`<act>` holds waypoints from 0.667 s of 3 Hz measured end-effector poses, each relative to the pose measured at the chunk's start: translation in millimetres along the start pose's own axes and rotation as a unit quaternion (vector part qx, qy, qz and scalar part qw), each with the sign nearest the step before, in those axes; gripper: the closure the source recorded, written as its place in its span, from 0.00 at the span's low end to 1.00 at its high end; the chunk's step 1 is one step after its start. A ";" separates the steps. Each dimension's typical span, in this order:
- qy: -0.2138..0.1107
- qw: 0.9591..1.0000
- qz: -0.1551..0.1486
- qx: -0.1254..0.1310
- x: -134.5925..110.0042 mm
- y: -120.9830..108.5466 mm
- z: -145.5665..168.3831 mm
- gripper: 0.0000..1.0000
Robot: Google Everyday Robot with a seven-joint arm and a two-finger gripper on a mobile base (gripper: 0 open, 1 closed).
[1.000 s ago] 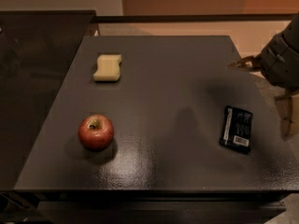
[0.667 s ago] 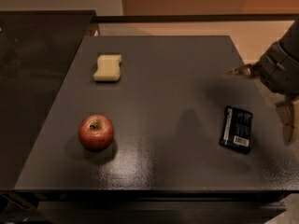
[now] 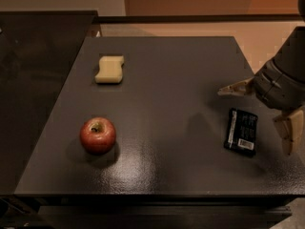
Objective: Move rxbar blueberry near sponge
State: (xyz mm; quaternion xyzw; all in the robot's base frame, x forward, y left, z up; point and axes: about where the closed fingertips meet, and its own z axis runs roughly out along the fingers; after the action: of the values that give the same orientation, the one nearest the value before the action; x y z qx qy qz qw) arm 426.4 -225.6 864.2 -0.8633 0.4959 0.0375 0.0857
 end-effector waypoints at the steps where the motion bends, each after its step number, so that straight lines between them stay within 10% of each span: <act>1: -0.013 1.000 -0.010 -0.006 0.1 0.0 13.0 0.00; 2: -0.022 1.000 -0.014 -0.011 1.3 -0.4 22.5 0.00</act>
Offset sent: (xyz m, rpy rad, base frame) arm -0.0008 0.0021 -0.0335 0.0345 0.0721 0.0504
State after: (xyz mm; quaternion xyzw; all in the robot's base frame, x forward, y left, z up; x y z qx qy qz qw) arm 427.8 -222.4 842.0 -0.8700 0.4815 0.0605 0.0872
